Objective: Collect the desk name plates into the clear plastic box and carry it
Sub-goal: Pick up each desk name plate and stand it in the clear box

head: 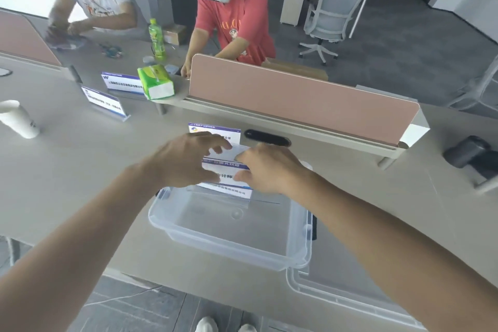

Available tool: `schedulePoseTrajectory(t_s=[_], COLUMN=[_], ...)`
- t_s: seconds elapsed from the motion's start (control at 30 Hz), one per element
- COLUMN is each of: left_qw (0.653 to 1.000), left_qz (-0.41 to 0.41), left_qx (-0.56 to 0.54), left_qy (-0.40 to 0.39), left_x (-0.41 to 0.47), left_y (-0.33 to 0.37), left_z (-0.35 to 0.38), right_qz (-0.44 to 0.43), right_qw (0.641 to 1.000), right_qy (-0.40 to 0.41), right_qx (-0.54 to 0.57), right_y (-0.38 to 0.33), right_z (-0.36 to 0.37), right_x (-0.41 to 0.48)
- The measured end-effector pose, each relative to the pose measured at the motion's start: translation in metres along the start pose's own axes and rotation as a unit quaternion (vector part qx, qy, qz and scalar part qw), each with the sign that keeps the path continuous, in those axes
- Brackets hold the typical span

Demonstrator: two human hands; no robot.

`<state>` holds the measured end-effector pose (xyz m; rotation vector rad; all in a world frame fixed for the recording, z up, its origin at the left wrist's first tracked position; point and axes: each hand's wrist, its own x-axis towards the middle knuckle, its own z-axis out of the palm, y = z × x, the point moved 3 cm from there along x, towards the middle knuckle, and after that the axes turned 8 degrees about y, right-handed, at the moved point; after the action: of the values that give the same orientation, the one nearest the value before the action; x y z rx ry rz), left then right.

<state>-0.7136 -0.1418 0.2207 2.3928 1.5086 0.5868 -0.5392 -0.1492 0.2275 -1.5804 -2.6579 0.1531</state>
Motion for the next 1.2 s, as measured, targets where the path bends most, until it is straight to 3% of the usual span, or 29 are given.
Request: schedulePoseTrajectory(t_s=[0.1,0.17,0.57,0.77,0.93,1.2], left_qw=[0.972,0.961,0.971,0.966,0.970,0.955], left_qz=[-0.020,-0.035,-0.010,0.061,0.086,0.118], left_qx=[0.224,0.262,0.217,0.221,0.163,0.142], left_qy=[-0.069,-0.080,-0.100,-0.123,-0.159,-0.234], left_x=[-0.001,-0.002,-0.006,0.001,0.004,0.020], left_y=[0.011,0.013,-0.054,-0.087,-0.105,-0.104], left_z=[0.009,0.013,0.029,0.041,0.063,0.118], right_qz=[-0.013,-0.020,0.074,0.139,0.192,0.210], right_qw=[1.000,0.999,0.989,0.984,0.978,0.972], right_qy=[0.014,0.016,-0.076,-0.084,-0.064,-0.087], right_qx=[0.020,0.020,0.106,0.070,0.054,0.060], right_y=[-0.003,-0.004,-0.004,-0.027,-0.036,-0.007], right_z=[0.009,0.015,0.058,0.074,0.100,0.138], right_x=[0.002,0.002,0.020,0.034,0.029,0.020])
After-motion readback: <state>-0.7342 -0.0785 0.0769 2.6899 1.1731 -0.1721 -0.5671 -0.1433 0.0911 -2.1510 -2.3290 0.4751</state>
